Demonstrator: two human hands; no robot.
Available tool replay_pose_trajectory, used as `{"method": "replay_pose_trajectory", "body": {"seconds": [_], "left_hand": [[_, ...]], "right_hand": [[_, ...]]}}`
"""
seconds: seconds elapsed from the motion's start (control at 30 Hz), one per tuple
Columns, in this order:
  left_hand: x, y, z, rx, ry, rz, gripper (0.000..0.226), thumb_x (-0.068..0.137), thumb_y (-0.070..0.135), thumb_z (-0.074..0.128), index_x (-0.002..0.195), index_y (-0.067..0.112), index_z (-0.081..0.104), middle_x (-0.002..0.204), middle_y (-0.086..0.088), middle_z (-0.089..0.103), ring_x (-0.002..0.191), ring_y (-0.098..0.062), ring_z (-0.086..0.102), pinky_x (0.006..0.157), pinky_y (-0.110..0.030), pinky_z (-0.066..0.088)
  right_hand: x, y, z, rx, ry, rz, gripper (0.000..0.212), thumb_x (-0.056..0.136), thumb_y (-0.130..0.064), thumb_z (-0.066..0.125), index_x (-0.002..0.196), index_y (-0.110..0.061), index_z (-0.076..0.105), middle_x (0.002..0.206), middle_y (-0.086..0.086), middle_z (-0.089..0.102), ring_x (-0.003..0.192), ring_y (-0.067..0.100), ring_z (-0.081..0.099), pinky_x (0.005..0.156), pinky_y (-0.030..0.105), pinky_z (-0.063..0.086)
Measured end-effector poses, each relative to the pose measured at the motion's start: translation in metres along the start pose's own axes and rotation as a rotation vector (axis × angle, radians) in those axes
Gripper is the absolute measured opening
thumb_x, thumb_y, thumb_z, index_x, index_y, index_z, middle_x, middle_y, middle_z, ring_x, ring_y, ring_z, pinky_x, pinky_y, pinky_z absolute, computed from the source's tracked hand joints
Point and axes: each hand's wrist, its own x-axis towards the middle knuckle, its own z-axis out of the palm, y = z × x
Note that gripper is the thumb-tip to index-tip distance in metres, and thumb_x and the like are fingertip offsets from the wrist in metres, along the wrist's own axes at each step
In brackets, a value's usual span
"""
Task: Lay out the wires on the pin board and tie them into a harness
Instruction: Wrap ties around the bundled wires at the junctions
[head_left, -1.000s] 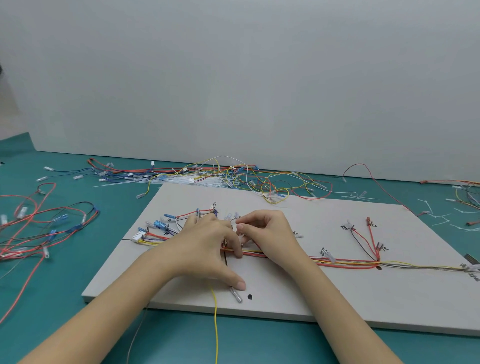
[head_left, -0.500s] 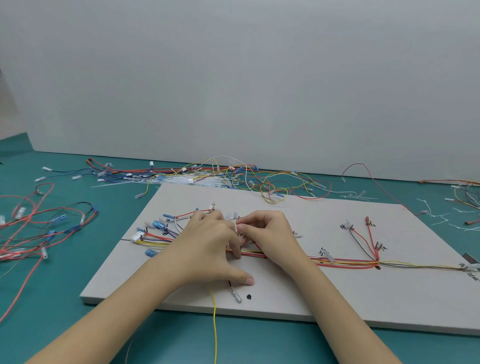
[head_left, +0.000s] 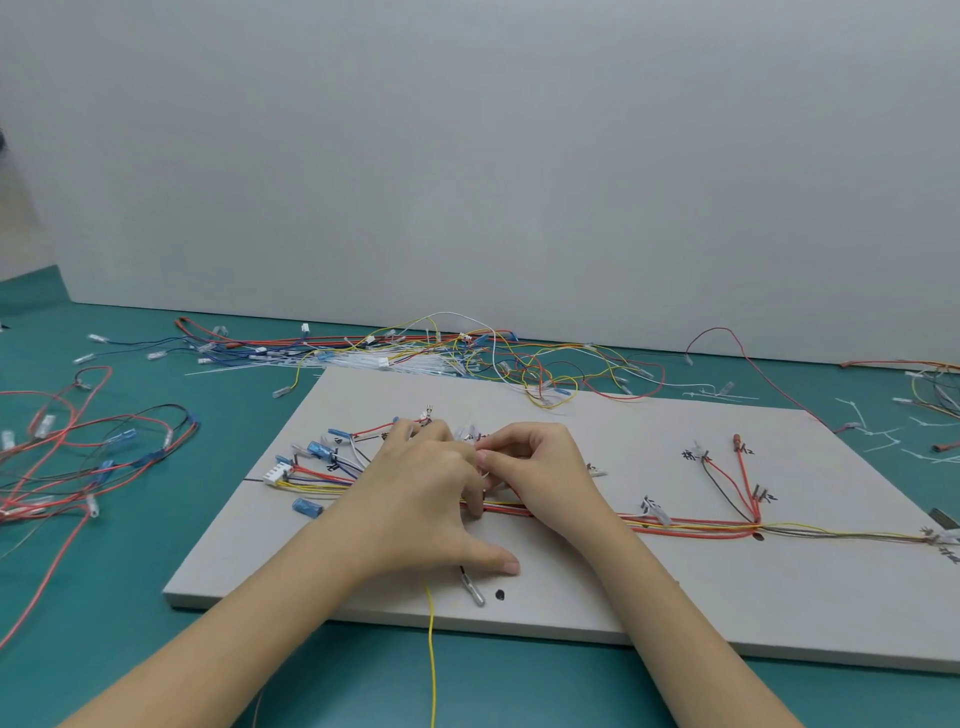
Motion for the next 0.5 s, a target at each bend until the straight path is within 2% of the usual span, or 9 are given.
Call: {"method": "replay_pose_trajectory", "body": {"seconds": [0.17,0.37,0.5], "left_hand": [[0.0021,0.0027,0.0012,0.003,0.013,-0.017,0.073,0.054,0.093,0.042,0.076,0.031,0.072,0.077,0.023,0.044,0.086,-0.008,0.038,0.085,-0.033,0.029],[0.0029,0.0035,0.0028,-0.016,0.007,-0.052,0.067,0.057,0.086,0.041,0.076,0.03,0.072,0.086,0.021,0.056,0.088,-0.006,0.042,0.091,-0.032,0.029],[0.0029,0.0028,0.0039,-0.028,0.013,-0.052,0.056,0.063,0.079,0.048,0.074,0.029,0.07,0.086,0.02,0.058,0.089,-0.006,0.042,0.091,-0.031,0.03]], "right_hand": [[-0.0003,0.0008,0.0006,-0.028,0.0,-0.009,0.02,0.084,0.006,0.066,0.077,-0.012,0.071,0.072,0.019,0.07,0.057,0.023,0.065,0.064,0.037,0.059],[0.0005,0.0026,0.0002,-0.075,0.007,-0.023,0.022,0.083,0.004,0.067,0.075,-0.016,0.072,0.07,0.015,0.071,0.056,0.02,0.066,0.068,0.044,0.059],[0.0002,0.0025,-0.0002,-0.085,0.009,-0.021,0.022,0.083,0.005,0.066,0.075,-0.015,0.072,0.067,0.013,0.071,0.055,0.018,0.065,0.067,0.042,0.058]]}}
